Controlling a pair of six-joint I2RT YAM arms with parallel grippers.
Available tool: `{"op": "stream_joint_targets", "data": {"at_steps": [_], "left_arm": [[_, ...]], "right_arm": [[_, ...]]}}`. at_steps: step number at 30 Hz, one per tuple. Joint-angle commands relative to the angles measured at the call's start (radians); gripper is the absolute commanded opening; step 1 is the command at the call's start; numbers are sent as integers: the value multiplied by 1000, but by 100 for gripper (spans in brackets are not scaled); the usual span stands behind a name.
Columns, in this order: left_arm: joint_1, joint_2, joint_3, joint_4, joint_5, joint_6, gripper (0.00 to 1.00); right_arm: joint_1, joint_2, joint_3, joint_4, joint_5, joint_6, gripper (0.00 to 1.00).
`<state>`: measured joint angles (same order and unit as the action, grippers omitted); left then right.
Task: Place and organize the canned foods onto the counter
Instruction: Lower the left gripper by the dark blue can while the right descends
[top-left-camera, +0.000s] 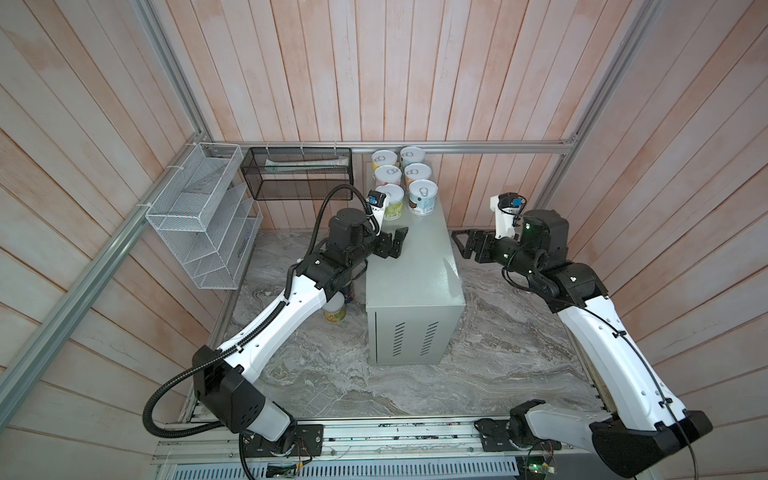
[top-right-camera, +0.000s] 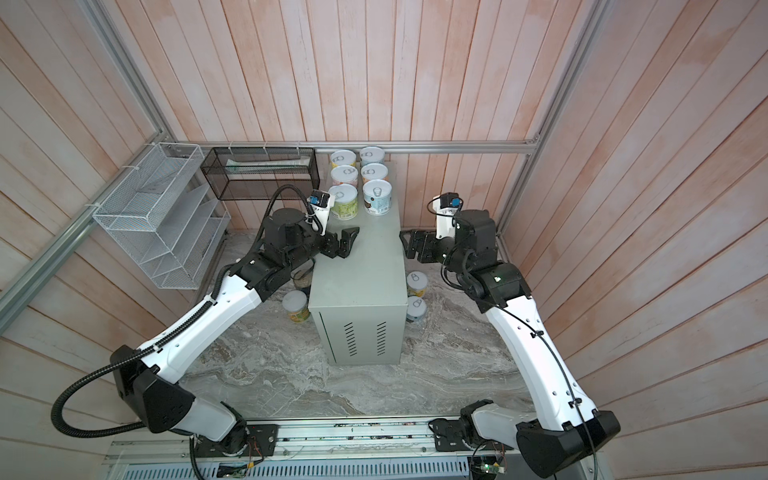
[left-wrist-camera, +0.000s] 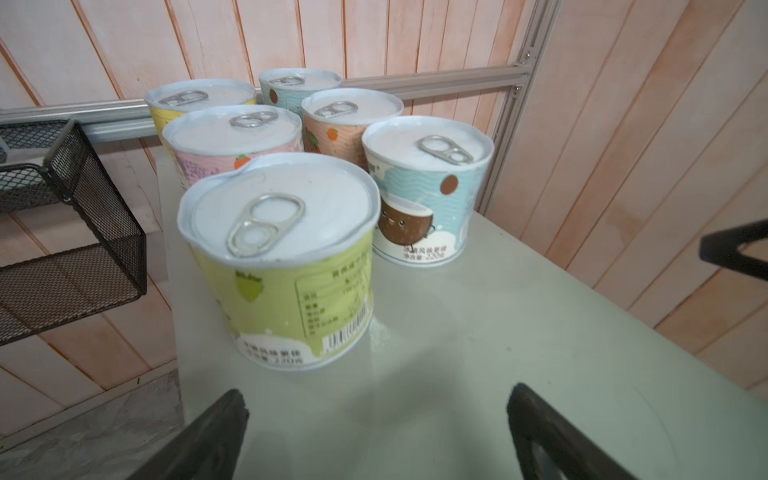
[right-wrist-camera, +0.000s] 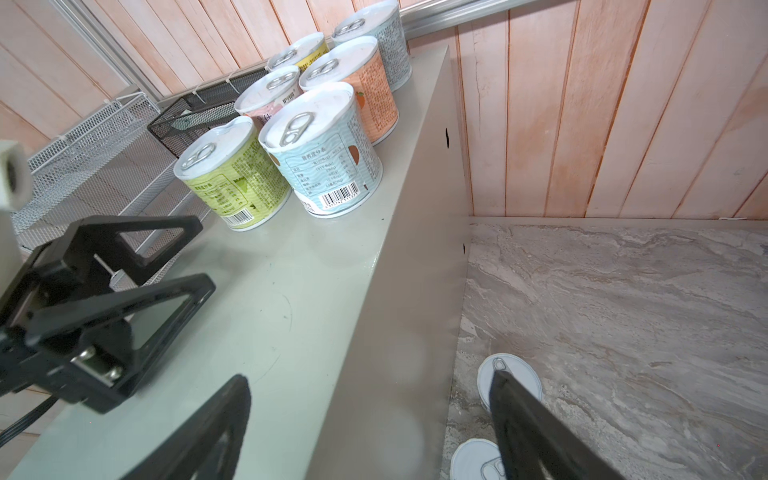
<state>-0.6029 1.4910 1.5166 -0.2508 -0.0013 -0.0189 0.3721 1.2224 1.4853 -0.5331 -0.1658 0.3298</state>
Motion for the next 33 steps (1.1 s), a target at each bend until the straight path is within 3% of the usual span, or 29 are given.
{"op": "stream_joint_targets", "data": {"at_steps": [1, 5, 11, 16, 21, 28, 33], "left_arm": [[-12, -107, -49, -46, -30, 25, 100], [-18, -289, -128, -87, -121, -9, 100], [16, -461, -205, -244, -262, -99, 100], [118, -531, -350, -268, -194, -177, 100], [186, -541, -506, -175, -116, -213, 100], [193, -525, -666, 27, -91, -261, 100], [199, -498, -704, 88, -63, -273, 100]], "right_arm": [[-3, -28, -6, -23, 82, -3, 89], [-19, -68, -44, -35, 176, -22, 91], [-85, -106, -155, -45, 198, -16, 98], [-175, -109, -300, -10, 133, 7, 98], [-214, -86, -449, 78, 67, 46, 98], [-204, 11, -626, 253, -97, 130, 98], [-169, 92, -646, 305, -106, 146, 98]]}}
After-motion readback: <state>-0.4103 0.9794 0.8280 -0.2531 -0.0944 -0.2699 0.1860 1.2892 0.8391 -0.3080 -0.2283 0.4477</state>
